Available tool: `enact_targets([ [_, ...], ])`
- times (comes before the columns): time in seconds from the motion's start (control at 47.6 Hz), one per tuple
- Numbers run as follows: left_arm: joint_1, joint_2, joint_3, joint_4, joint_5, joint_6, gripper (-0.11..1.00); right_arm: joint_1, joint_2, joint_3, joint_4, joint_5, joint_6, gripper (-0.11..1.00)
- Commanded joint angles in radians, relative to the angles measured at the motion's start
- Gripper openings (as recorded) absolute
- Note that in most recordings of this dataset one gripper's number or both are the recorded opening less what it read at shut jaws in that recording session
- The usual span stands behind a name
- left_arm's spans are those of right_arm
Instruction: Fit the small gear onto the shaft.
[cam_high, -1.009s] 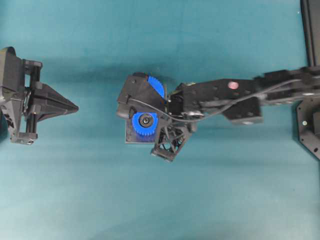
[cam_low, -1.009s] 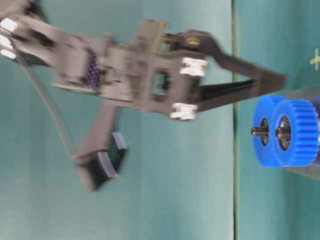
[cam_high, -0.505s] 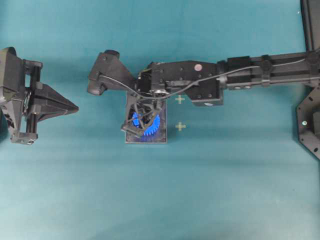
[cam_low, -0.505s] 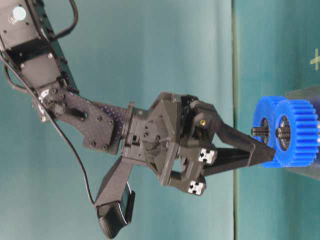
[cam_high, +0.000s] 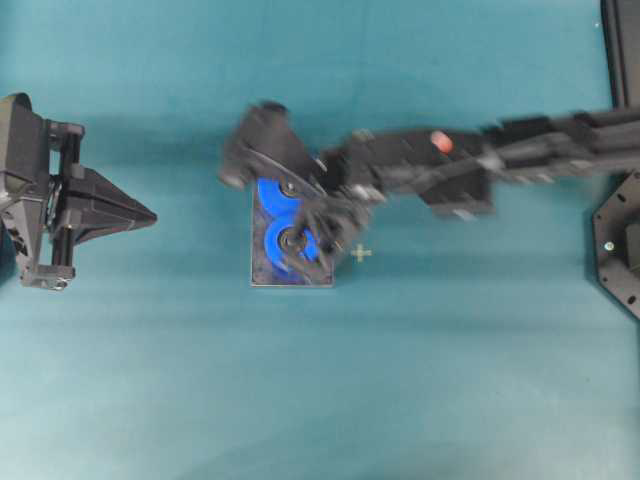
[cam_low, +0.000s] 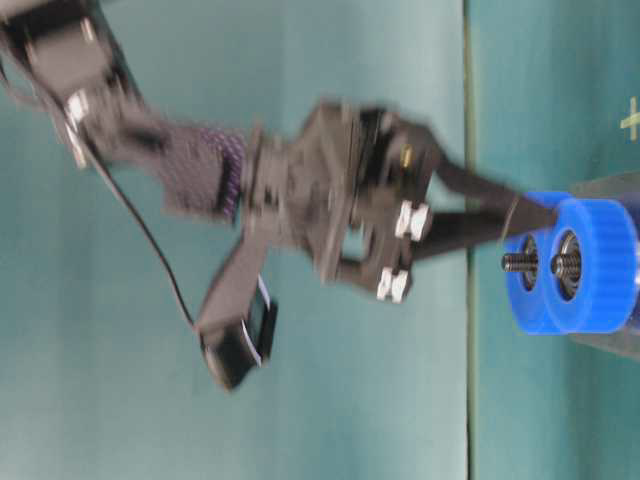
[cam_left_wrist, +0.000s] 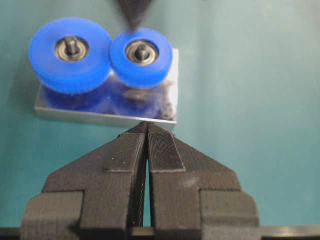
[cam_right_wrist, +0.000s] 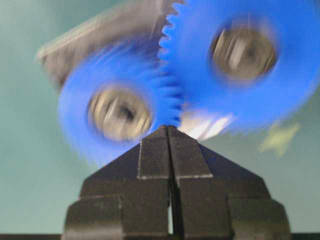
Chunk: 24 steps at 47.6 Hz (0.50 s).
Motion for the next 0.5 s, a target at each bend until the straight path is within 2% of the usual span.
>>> enact_targets([
  [0.0,0.0,0.0,-0.018,0.003,-0.006,0.0,0.0,0.025,-0.032,0.009,0.002,-0.012,0.032,-0.02],
  [0.084,0.0,0.002,-0.018,0.003,-0.005,-0.002,0.0,0.017,-0.028,0.003,-0.008,-0.029,0.043,-0.02],
  [0.252,0.0,-0.002,-0.021,0.003,-0.006,-0.002,0.0,-0.017,-0.005,-0.069,-0.049,-0.087,0.032,-0.02],
  [0.483,-0.002,-0.002,-0.021,0.002,-0.005,-0.002,0.0,-0.041,0.058,-0.181,-0.061,-0.061,-0.04,-0.02],
])
